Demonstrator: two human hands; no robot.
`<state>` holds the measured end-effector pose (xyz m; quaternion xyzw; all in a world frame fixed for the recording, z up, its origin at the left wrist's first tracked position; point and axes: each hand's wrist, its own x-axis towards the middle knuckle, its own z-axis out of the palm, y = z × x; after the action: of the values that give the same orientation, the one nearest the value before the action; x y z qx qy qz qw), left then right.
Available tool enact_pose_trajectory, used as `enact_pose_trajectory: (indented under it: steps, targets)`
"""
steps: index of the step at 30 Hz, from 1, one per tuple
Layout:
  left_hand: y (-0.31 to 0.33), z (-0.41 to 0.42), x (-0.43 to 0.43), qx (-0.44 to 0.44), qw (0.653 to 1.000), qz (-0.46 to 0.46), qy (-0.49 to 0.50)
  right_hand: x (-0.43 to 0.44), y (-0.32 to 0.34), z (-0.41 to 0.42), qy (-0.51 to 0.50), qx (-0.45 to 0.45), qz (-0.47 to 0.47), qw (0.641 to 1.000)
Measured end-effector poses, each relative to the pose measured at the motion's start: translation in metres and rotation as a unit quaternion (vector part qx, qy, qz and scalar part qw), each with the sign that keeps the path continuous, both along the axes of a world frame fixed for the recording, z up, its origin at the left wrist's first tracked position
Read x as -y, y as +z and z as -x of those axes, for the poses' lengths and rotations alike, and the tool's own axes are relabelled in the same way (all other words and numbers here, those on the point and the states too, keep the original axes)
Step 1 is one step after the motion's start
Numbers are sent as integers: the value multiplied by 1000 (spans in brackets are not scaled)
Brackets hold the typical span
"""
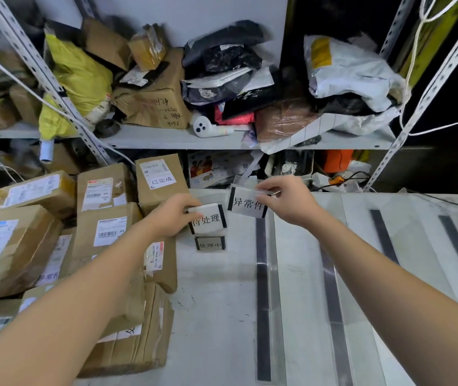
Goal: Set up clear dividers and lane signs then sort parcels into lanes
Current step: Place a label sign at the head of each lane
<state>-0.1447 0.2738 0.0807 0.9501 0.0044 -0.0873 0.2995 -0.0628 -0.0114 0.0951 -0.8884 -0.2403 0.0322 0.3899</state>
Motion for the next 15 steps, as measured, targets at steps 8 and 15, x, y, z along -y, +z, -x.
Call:
enact_pose_trajectory:
  steps: [8,15]
  targets:
    - [13,-1,27,34,998,14,-44,49,26,27,-70,30,-26,997]
    - [-30,-29,58,24,996,-3,-88,80,20,42,-127,24,0,992]
